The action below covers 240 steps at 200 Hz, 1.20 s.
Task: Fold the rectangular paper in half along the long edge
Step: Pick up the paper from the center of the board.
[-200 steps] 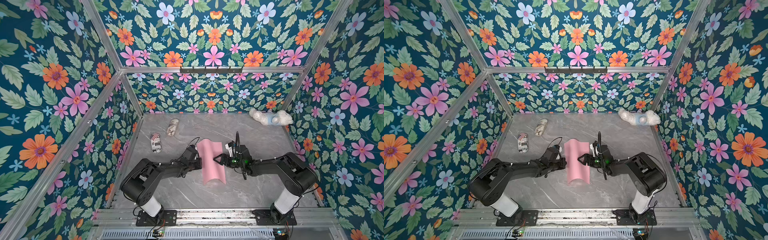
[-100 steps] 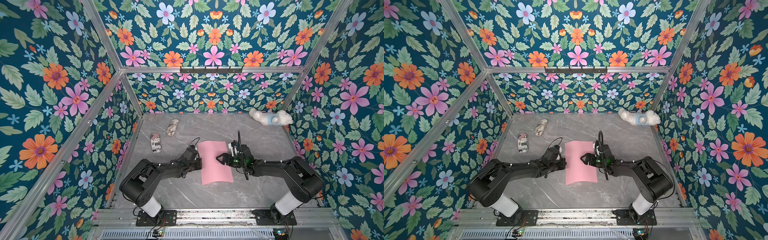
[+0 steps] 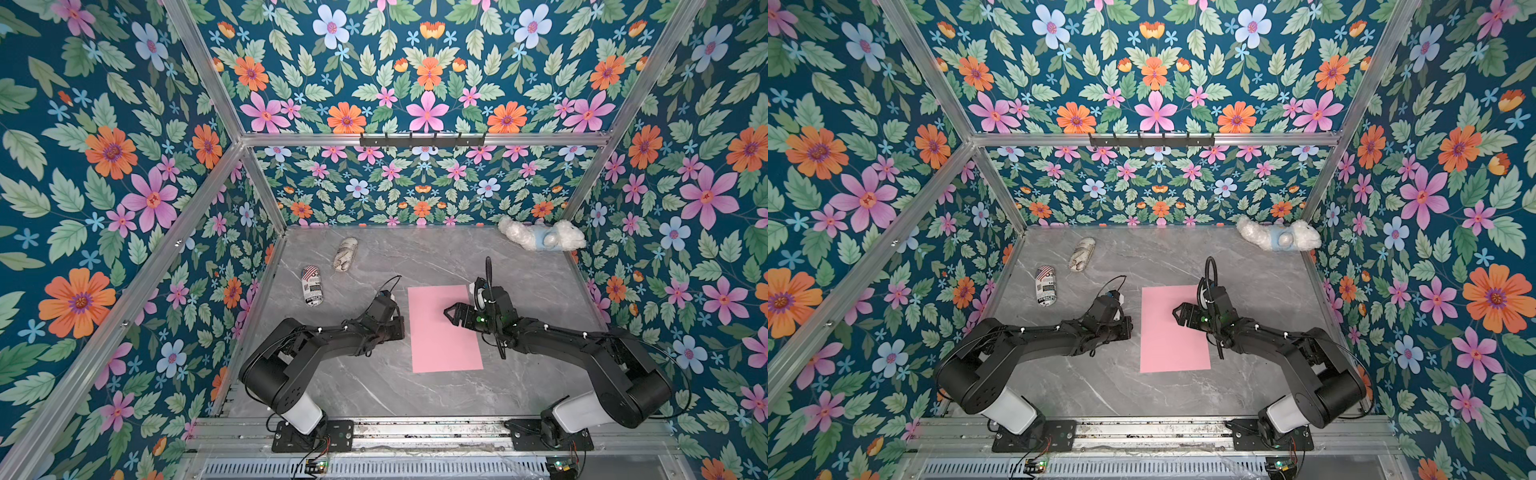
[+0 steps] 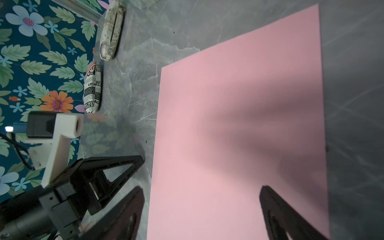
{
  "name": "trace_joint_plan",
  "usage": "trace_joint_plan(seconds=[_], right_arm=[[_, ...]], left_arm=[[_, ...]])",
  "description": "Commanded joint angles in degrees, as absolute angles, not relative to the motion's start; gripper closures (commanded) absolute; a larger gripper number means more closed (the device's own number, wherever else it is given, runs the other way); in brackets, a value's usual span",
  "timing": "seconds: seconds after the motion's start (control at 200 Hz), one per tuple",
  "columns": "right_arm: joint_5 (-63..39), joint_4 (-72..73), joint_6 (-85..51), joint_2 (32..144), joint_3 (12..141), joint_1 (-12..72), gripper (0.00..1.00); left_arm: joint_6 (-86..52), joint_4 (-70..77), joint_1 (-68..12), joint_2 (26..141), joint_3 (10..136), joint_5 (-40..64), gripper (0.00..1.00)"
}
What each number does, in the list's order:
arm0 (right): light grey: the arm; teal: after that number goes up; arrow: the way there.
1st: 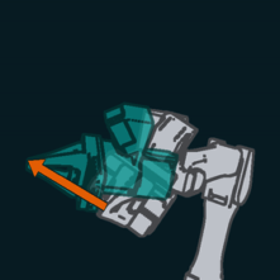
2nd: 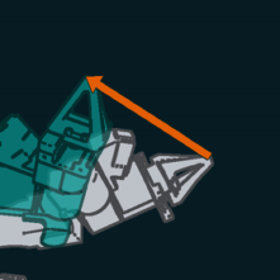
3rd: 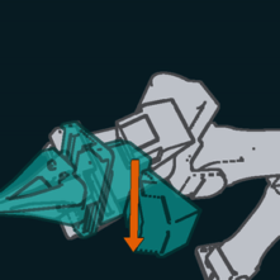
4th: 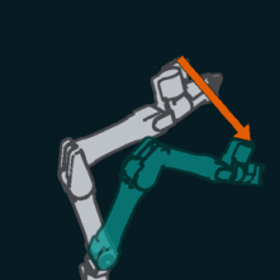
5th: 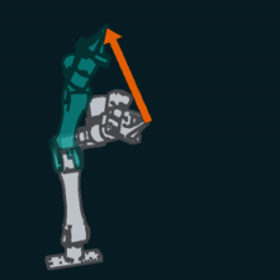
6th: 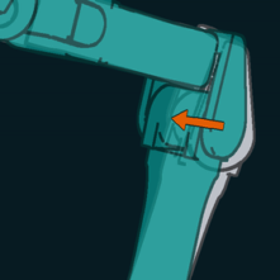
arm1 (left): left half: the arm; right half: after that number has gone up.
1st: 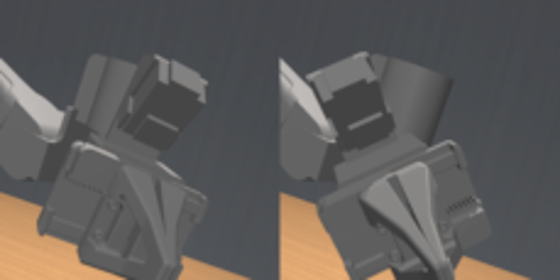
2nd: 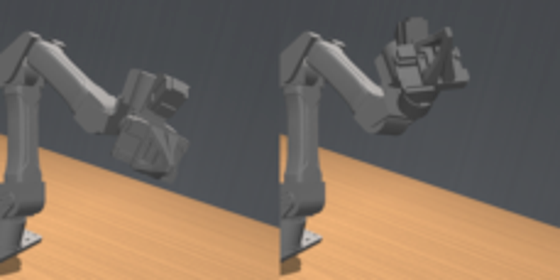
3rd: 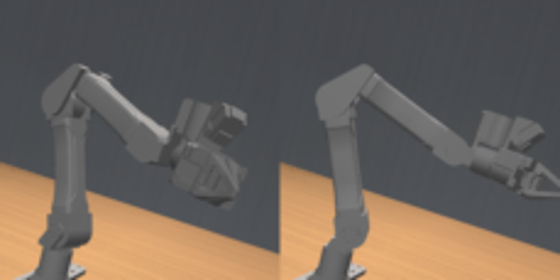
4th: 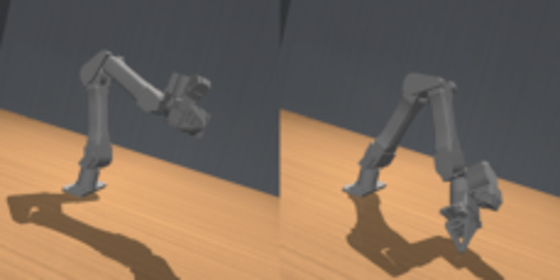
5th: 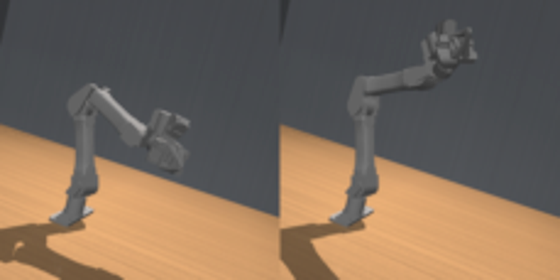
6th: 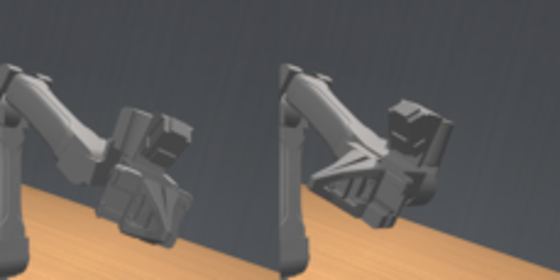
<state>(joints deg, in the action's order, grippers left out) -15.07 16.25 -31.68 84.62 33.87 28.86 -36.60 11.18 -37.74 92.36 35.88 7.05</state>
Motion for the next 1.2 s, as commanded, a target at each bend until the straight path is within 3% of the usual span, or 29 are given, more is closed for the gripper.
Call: trace_joint_plan(seconds=[0.0, 0.205, 0.685, 1.195], right_arm=[[-13.7, 11.8, -29.1, 84.0, 33.8, 27.0, 0.10], [-9.5, 6.2, -27.0, 85.9, 34.2, 25.9, 0.10], [-17.6, 11.9, -28.9, 89.9, 32.3, 25.4, 0.10], [-19.6, 11.8, -28.7, 90.1, 32.8, 26.3, 0.10]], left_arm=[[-35.7, 2.2, -37.7, 93.3, 35.4, 4.0, 1.00], [-36.4, 2.0, -38.1, 91.5, 35.9, 5.2, 1.00], [-37.3, -0.3, -40.3, 88.7, 38.8, 5.5, 0.99], [-38.0, 2.9, -40.4, 91.9, 39.0, 6.6, 0.98]])
